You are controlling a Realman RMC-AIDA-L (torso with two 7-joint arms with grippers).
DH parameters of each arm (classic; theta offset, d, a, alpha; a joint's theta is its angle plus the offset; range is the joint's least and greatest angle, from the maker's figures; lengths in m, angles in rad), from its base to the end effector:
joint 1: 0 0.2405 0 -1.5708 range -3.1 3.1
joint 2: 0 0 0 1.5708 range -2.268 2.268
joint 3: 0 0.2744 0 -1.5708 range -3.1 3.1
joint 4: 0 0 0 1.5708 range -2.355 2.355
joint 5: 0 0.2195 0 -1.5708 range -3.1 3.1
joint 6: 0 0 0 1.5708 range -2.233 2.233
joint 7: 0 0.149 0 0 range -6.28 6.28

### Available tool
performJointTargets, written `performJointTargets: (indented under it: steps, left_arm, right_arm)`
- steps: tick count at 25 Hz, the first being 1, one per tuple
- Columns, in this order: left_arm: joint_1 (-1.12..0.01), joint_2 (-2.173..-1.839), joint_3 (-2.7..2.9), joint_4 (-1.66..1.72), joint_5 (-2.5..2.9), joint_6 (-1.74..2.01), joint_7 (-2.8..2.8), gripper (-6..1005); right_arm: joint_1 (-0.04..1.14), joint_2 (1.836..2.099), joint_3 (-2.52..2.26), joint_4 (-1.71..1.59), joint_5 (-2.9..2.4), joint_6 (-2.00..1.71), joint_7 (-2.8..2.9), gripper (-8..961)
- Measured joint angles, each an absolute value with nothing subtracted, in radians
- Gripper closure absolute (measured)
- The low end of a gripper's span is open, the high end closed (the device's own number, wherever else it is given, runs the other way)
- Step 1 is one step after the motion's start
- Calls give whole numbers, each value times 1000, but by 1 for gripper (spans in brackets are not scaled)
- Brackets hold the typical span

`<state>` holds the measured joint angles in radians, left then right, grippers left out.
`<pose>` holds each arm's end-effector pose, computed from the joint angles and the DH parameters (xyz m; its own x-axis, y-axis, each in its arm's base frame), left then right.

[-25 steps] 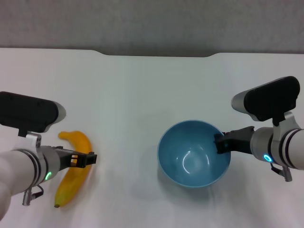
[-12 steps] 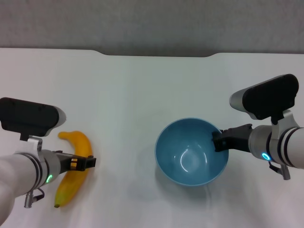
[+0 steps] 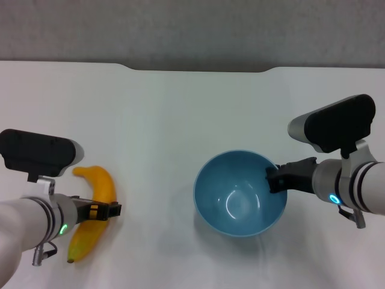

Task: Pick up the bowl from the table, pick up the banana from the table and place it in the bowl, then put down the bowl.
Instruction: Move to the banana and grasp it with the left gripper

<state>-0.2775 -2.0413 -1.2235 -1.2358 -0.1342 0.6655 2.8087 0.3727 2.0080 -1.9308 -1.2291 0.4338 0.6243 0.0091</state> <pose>-0.2831 0.3579 -0.0708 0.5788 0.7465 0.3282 0.6657 -0.2001 -0.7189 0.2406 0.3759 -0.0804 0.7147 -0.6527 -0.2513 -0.6267 -0.4382 -0.6443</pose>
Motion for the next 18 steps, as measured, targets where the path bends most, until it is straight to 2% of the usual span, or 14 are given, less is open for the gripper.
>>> performJointTargets:
  steps: [18]
  left_arm:
    - [-288, -2042, -1217, -1226, -138, 669, 2809, 105]
  right_arm:
    - [373, 2008, -1931, -1238, 431, 623, 9, 910]
